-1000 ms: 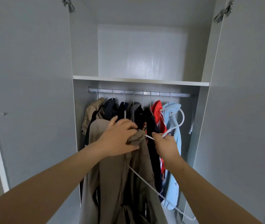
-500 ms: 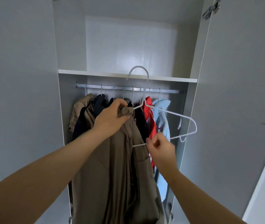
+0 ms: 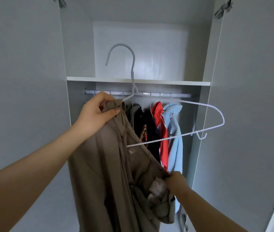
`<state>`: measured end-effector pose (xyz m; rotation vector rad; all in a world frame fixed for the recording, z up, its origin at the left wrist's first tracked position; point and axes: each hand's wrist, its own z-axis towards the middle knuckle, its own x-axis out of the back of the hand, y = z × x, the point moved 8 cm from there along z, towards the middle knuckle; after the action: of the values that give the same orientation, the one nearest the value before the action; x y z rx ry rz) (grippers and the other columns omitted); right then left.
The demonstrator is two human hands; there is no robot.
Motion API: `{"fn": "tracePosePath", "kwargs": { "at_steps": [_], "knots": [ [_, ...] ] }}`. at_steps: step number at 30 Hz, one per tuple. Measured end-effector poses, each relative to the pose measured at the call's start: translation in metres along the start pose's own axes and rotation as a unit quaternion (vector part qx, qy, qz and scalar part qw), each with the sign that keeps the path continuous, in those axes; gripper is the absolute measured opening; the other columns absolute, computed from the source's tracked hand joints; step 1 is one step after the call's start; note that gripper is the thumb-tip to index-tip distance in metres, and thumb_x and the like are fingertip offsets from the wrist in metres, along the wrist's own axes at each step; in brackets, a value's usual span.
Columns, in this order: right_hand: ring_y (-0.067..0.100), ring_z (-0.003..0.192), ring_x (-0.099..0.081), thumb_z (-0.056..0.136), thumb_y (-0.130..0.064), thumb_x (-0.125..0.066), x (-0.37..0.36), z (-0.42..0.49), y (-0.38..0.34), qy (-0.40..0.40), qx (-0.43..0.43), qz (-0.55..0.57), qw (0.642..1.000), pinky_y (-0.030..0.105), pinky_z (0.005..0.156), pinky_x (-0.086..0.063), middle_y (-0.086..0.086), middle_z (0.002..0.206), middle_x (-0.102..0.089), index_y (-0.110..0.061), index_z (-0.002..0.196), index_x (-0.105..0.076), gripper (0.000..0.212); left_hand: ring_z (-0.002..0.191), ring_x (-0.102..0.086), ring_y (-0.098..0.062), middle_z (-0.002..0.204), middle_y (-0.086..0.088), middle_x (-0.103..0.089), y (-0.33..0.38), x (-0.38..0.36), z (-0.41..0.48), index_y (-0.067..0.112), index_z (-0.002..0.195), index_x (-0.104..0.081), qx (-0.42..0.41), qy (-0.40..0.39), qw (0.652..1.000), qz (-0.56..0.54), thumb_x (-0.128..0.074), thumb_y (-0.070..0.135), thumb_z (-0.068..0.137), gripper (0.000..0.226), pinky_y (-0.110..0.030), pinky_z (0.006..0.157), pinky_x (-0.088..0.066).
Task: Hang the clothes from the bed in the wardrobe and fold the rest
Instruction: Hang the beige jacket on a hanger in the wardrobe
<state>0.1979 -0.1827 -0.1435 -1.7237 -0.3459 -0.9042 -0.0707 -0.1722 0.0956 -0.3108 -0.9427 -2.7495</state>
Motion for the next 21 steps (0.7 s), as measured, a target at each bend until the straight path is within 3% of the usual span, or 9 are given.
{"fn": "tracePosePath", "kwargs": {
  "at_steps": [3,6,9,11,15,18,21],
  "knots": [
    [0.031,0.093,-0.060,0.091,-0.017,-0.058,0.026,0.008,0.003,0.045,-0.043,0.221,0.973,0.031,0.070,-0.046,0.022,0.107,-0.065,0.004,0.107,-0.065,0.027,0.076,-0.053,-0.020,0.081,-0.009,-0.061,-0.009,0.018,-0.008,0.042,0.078,-0.057,-0.024,-0.019,0.999,0.043,-0.073,0.002,0.075,0.043,-0.029,0.071,-0.042],
    [0.032,0.086,-0.060,0.090,-0.015,-0.059,0.031,0.008,-0.008,-0.036,-0.075,0.406,0.910,0.040,0.079,-0.050,0.020,0.101,-0.065,0.000,0.099,-0.065,0.019,0.072,-0.052,-0.012,0.077,0.000,-0.061,-0.020,0.036,-0.017,0.051,0.078,-0.061,-0.027,-0.031,0.997,0.063,-0.073,0.000,0.074,0.053,-0.019,0.068,-0.042],
    [0.029,0.076,-0.063,0.085,-0.016,-0.064,0.046,0.006,-0.024,-0.095,-0.030,0.373,0.923,0.038,0.071,-0.055,0.017,0.085,-0.069,-0.005,0.090,-0.068,0.013,0.067,-0.049,-0.004,0.075,0.003,-0.060,-0.029,0.050,-0.022,0.038,0.078,-0.061,-0.021,-0.042,0.996,0.072,-0.072,-0.006,0.074,0.045,-0.010,0.064,-0.039],
    [0.030,0.074,-0.066,0.081,-0.017,-0.069,0.055,0.003,-0.029,-0.114,-0.012,0.342,0.933,0.035,0.067,-0.056,0.019,0.085,-0.071,-0.003,0.089,-0.070,0.016,0.063,-0.048,0.003,0.075,0.006,-0.060,-0.031,0.059,-0.024,0.027,0.079,-0.058,-0.020,-0.043,0.996,0.078,-0.071,-0.007,0.074,0.037,-0.008,0.063,-0.038],
    [0.032,0.073,-0.067,0.079,-0.016,-0.072,0.061,0.001,-0.037,-0.136,-0.003,0.314,0.940,0.036,0.066,-0.057,0.022,0.086,-0.071,-0.001,0.088,-0.072,0.018,0.061,-0.046,0.002,0.074,-0.009,-0.059,-0.030,0.075,-0.026,0.028,0.076,-0.057,-0.035,-0.051,0.991,0.118,-0.072,-0.005,0.073,0.037,-0.008,0.061,-0.037],
    [0.023,0.062,-0.068,0.079,-0.015,-0.073,0.072,0.000,-0.046,-0.091,0.035,0.258,0.961,0.027,0.055,-0.055,0.014,0.072,-0.072,-0.006,0.077,-0.072,0.009,0.058,-0.046,0.001,0.068,0.010,-0.061,-0.032,0.074,-0.031,0.036,0.077,-0.059,-0.057,-0.097,0.979,0.171,-0.077,0.001,0.072,0.040,-0.014,0.057,-0.037],
    [0.016,0.059,-0.066,0.079,-0.016,-0.072,0.080,-0.003,-0.056,-0.062,0.068,0.227,0.970,0.018,0.046,-0.051,0.009,0.068,-0.070,-0.009,0.073,-0.071,0.010,0.062,-0.052,0.000,0.065,0.021,-0.060,-0.020,0.064,-0.039,0.032,0.088,-0.055,-0.129,-0.137,0.951,0.247,-0.070,0.023,0.073,0.023,-0.017,0.054,-0.038]
  ]
}}
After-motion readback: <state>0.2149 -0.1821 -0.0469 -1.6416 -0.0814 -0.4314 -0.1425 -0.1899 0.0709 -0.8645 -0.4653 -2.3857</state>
